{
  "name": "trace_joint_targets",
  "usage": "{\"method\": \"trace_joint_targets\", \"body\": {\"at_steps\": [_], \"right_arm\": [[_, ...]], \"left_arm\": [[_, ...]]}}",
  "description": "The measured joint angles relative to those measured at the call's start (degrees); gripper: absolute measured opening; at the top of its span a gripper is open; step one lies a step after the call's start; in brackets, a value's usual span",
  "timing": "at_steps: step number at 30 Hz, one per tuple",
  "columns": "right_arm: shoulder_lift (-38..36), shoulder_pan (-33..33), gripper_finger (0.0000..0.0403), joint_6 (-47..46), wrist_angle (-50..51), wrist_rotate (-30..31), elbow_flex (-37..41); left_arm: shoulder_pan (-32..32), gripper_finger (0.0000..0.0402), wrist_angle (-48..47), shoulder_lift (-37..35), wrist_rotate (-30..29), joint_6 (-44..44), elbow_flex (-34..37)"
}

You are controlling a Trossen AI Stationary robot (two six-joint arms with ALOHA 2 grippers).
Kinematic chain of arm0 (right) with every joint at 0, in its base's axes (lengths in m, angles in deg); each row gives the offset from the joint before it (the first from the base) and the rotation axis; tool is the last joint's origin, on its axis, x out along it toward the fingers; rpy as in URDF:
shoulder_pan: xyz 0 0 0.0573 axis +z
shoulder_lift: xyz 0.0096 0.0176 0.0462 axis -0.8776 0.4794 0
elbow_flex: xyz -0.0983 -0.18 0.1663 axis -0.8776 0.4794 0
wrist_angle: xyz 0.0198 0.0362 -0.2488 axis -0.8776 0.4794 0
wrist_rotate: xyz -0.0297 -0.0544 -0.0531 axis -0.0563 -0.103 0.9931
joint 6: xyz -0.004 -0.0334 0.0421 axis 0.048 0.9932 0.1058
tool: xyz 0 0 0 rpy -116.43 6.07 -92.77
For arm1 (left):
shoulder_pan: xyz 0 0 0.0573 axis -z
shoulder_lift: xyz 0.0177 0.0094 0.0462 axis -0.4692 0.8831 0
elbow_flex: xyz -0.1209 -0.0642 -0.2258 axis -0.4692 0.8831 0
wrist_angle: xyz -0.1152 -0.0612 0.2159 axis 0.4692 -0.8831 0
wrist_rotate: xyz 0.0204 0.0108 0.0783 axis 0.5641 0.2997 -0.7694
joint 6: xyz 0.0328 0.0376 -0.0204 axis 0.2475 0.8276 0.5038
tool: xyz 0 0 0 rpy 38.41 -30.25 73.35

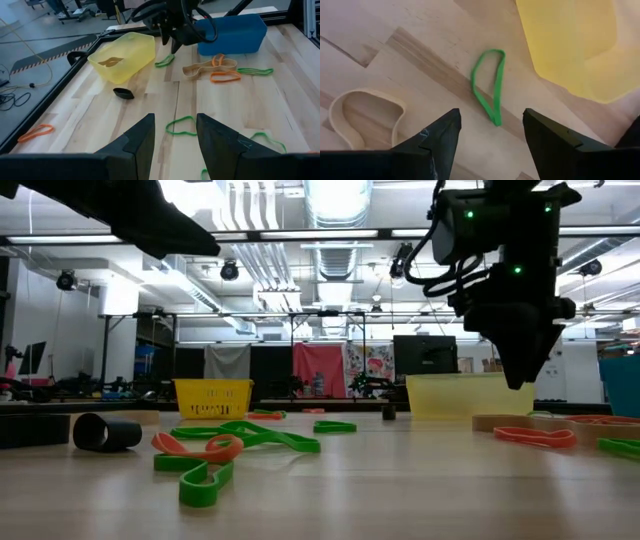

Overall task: Sort rubber bands into baskets
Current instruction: Put the green rubber band into the left blue bin

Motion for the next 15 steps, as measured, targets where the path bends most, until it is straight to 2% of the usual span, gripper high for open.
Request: {"method": "trace_joint_targets", "body": {"at_steps": [9,15], "right_arm": [[-0.37,0.00,0.0210,-1.25,-0.89,-1.81,1.17],[-0.46,-0.07,0.0210,-2.40,-5.93,-2.18,5.08]], "left_arm": [[0.00,0.0129,0.00,0.00,-0.17,0.21,0.02],[0.00,0.0129,0.00,0.00,-0.17,0.88,0.02]]}}
